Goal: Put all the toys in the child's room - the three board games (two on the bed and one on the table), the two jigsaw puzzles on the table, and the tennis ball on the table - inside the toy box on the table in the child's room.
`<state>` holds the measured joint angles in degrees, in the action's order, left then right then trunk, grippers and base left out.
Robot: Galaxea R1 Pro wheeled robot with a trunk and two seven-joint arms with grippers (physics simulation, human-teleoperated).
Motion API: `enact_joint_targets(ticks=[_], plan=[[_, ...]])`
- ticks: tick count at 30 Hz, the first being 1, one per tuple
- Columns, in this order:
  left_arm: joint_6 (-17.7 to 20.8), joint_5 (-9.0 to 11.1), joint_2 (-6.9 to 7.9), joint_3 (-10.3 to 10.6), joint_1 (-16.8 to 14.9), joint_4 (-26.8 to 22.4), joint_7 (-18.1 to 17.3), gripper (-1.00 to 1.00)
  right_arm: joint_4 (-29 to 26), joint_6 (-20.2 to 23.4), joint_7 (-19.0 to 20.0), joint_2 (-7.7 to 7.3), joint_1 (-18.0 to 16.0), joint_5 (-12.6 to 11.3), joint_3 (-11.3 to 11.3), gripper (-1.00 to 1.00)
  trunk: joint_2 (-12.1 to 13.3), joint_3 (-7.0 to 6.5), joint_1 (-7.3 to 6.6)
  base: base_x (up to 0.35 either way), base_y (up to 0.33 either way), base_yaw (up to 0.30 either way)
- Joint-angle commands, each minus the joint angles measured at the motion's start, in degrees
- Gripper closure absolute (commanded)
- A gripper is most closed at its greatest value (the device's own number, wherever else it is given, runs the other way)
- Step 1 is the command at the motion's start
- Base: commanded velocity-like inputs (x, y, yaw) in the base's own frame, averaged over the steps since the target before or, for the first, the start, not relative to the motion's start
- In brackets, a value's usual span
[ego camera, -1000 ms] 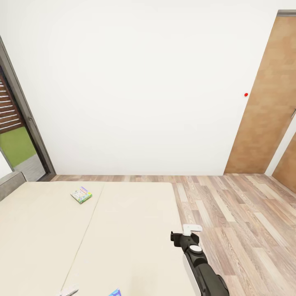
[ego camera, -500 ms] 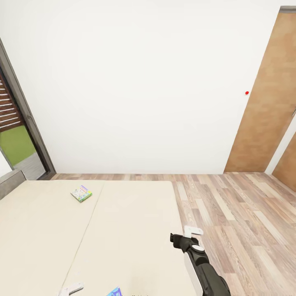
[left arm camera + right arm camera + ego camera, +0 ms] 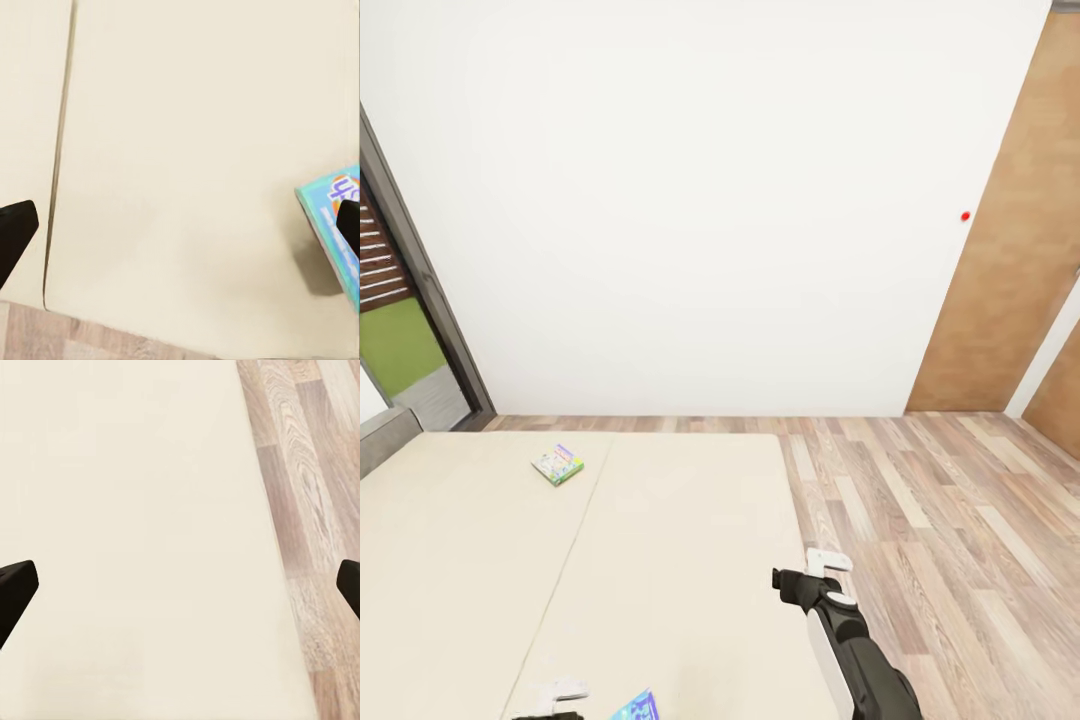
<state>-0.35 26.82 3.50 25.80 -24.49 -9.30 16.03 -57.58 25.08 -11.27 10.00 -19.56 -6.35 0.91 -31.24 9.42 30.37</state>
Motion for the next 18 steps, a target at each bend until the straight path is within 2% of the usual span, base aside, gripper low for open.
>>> enact_joint_targets(ticks=[1,6,12,18], plan=[[-0.1,0.5,0.03,1.3,0.0,-0.1,-0.5,-1.0,-0.4,0.3,-0.5,0.0,0.0,-0.6,0.1,-1.0,-0.1,0.2,0.02,0.0,0.0,0.0],[-0.4,0.4,0.14,3.7,0.0,-0.1,-4.1,-1.0,-2.2,1.0,-0.5,0.0,0.0,-0.7,0.3,-1.0,-0.1,0.66,0.02,0.0,0.0,0.0],[-2.7,0.4,0.37,4.7,0.0,-0.1,-6.5,-1.0,-6.2,3.0,-0.2,0.0,0.1,-0.7,0.4,-1.0,-0.1,1.22,0.02,0.0,0.0,0.0],[-4.7,0.4,0.47,5.1,0.0,-0.1,-7.3,-1.0,-13.0,7.1,4.3,0.0,1.2,-0.8,0.4,-1.0,-0.1,1.77,0.02,0.0,0.0,0.0]])
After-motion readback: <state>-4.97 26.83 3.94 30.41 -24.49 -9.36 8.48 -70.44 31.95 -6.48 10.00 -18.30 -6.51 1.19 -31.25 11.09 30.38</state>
